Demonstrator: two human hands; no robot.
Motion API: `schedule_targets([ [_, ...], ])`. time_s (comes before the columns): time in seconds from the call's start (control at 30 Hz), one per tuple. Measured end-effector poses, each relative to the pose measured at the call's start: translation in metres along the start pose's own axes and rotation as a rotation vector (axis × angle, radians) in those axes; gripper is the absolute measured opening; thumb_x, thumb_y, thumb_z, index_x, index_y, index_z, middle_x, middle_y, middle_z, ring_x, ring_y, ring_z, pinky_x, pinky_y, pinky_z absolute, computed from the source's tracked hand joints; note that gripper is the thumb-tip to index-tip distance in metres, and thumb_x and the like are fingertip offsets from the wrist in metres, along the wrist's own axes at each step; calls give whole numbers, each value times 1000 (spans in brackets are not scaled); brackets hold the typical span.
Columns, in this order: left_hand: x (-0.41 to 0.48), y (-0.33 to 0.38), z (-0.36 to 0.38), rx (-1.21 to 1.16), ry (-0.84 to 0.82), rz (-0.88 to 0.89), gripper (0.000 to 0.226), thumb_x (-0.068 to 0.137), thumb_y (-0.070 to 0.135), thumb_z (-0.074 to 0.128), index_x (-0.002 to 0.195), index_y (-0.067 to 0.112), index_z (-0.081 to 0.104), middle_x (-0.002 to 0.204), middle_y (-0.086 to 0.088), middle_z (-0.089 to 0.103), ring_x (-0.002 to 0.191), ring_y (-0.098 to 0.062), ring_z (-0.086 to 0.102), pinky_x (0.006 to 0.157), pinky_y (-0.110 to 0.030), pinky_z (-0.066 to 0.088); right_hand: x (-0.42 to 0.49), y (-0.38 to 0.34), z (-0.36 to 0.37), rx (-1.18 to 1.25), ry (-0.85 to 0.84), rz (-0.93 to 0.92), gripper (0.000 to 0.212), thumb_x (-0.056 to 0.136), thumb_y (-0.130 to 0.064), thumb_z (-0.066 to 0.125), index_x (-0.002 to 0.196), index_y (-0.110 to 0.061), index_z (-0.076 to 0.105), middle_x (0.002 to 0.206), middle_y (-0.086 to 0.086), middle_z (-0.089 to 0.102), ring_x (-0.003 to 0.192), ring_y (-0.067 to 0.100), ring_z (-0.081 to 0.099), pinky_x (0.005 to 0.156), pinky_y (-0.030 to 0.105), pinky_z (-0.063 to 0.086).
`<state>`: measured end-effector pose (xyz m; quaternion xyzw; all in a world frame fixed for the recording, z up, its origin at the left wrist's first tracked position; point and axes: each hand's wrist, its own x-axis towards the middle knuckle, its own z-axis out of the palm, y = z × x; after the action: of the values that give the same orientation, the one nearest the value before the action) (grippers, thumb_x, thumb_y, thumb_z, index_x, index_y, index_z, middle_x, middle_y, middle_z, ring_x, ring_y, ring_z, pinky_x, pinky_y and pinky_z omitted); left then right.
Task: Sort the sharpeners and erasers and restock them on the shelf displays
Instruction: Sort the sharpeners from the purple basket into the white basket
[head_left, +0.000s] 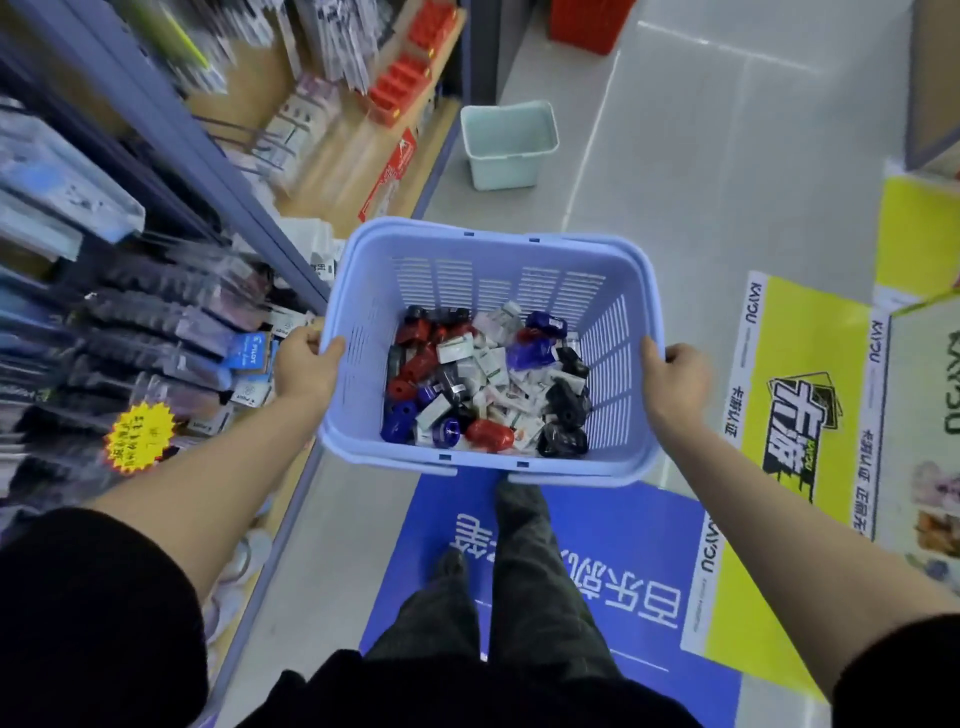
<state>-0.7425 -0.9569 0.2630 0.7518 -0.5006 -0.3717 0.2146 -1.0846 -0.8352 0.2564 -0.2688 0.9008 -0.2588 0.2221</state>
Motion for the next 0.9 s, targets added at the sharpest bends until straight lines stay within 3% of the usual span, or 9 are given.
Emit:
schedule_targets([
  [0.17, 51, 26, 24, -29, 78, -109, 29, 92, 20, 58, 100, -7, 56, 85, -11, 53, 77, -24, 50, 65, -33, 38, 84, -58, 24, -22, -36, -65, 37, 94, -31, 52, 70, -3, 46, 61, 8, 44, 59, 26, 40, 48, 37, 21],
  [0.33, 108, 43, 36, -3, 86, -225, 26, 92, 25, 58, 97, -1, 55, 89, -18, 59, 78, -28, 55, 67, -36, 41, 154, -110, 58, -56, -101, -106, 36, 94, -31, 52, 70, -4, 47, 57, 4, 42, 59, 25, 41, 49, 35, 23],
  [0.5, 178, 38, 62, 5, 84, -303, 26, 93, 22, 57, 100, -2, 56, 98, -22, 62, 80, -29, 54, 69, -33, 39, 218, -142, 120, -108, -132, -121, 36, 93, -34, 51, 71, -5, 47, 67, 14, 51, 64, 30, 48, 59, 35, 31],
  [0.67, 246, 18, 99, 80, 52, -383, 28, 95, 29, 53, 85, 4, 45, 87, -19, 56, 76, -28, 50, 65, -33, 36, 288, -155, 194, -241, -181, -147, 37, 88, -40, 46, 62, -14, 41, 64, 13, 52, 65, 36, 53, 57, 39, 37],
  [0.9, 295, -22, 155, 28, -9, -520, 28, 94, 26, 55, 101, -1, 55, 93, -15, 60, 86, -33, 60, 70, -37, 43, 375, -189, 292, -294, -310, -200, 30, 96, -34, 46, 88, -6, 55, 78, 12, 53, 73, 29, 48, 62, 33, 30],
])
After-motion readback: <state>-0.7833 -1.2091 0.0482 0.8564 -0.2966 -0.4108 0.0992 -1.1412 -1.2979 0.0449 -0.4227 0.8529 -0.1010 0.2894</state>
